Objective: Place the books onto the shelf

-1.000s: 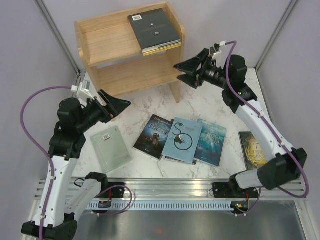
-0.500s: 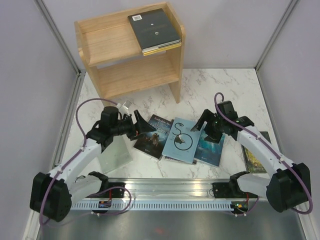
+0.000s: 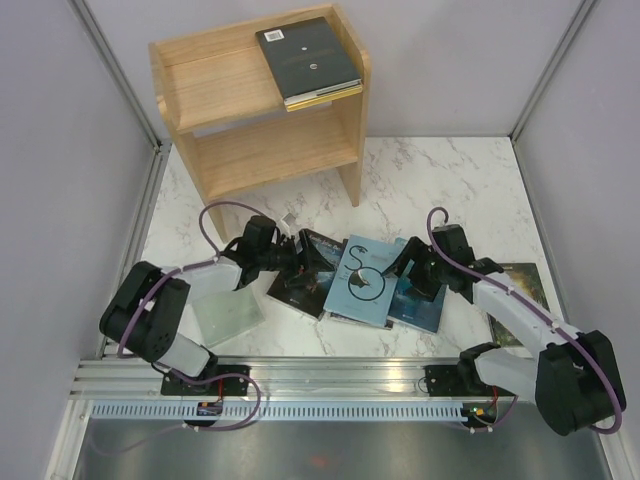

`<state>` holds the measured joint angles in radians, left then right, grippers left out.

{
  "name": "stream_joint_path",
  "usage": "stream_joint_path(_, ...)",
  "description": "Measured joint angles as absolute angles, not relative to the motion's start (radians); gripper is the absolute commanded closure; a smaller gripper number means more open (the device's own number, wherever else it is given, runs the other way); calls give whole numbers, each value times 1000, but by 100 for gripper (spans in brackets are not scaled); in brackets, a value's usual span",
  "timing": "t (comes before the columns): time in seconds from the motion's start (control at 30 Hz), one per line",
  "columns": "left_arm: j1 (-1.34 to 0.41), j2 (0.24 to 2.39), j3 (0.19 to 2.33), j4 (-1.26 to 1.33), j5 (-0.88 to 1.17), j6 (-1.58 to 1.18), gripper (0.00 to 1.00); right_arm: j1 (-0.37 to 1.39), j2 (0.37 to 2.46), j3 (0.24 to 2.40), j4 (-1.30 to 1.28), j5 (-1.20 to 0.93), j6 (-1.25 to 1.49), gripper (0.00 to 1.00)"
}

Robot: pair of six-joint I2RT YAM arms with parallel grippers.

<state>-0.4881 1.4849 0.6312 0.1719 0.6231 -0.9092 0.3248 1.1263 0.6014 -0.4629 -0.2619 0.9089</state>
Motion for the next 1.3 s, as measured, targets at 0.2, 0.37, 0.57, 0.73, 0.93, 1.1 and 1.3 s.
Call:
stream_joint_path(0.2, -508, 1578, 632, 241, 632, -939, 15, 324, 1113, 498, -174, -351, 1007, 19)
stream_joint_path(0.37, -548, 1635, 646, 313, 656, -971, 17, 322, 1158, 445, 13, -399, 1053, 33)
stream_joint_path(0.57, -572, 1682, 641, 410, 692, -1028, 19, 321, 1249, 374, 240, -448, 1106, 53)
stream_joint_path(0.73, -569, 1696, 626, 446, 701, -1053, 40, 327, 1309, 340, 348, -493, 1129, 57)
stream_joint_path(0.93, -569, 1705, 611, 455, 719, -1057, 62, 330, 1323, 326, 369, -509, 1134, 66)
stream_joint_path(1.1, -567, 1692, 598, 479, 742, -1055, 93, 334, 1339, 319, 397, -522, 1137, 72)
stream_joint_path(1.3, -566, 1626, 593, 412, 738, -1028, 98, 348, 1338, 323, 384, -546, 1130, 69)
